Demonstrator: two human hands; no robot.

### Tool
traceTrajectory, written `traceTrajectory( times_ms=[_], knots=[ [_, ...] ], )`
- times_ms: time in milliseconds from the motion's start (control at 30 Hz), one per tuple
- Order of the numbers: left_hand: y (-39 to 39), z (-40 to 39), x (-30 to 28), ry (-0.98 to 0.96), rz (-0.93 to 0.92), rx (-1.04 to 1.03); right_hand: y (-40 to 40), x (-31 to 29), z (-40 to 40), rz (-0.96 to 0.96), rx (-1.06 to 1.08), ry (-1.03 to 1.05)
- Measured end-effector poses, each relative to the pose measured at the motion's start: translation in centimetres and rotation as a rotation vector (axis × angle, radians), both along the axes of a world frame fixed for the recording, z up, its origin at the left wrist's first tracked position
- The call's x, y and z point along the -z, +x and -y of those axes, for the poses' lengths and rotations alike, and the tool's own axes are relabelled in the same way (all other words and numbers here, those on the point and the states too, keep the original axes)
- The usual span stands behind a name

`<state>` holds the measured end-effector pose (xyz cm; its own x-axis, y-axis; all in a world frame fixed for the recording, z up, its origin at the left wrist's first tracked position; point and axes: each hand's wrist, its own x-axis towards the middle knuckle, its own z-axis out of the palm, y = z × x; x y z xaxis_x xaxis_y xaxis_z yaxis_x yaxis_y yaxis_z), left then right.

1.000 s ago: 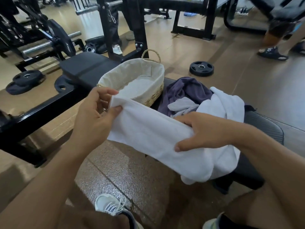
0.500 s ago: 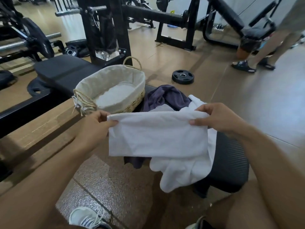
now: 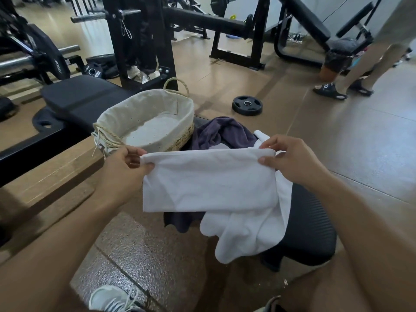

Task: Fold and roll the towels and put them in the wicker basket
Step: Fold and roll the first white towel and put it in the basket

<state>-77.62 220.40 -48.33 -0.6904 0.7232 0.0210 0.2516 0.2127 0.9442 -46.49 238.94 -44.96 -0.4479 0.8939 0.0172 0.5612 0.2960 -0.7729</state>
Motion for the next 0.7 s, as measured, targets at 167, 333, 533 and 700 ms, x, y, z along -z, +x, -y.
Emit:
traceTrajectory(
  times_ms=[167,333,533,700],
  knots=[
    [-0.05,0.25,-0.03,-0.016,0.0,0.021,0.14,0.18,0.01,0.022,0.014,-0.01],
    [-0.26,0.29,0.1,-0.026,0.038,0.035,0.07,0.19,-0.04,-0.082,0.036,-0.125],
    [-0.36,0.07,-0.05,0.012,0.174,0.03,0.17,0.3,-0.37,-0.172,0.109,-0.197],
    [-0.23,-0.05,-0.02,-0.007,0.248,0.028,-0.06,0.77,-0.69,-0.041,0.095,-0.299]
  ],
)
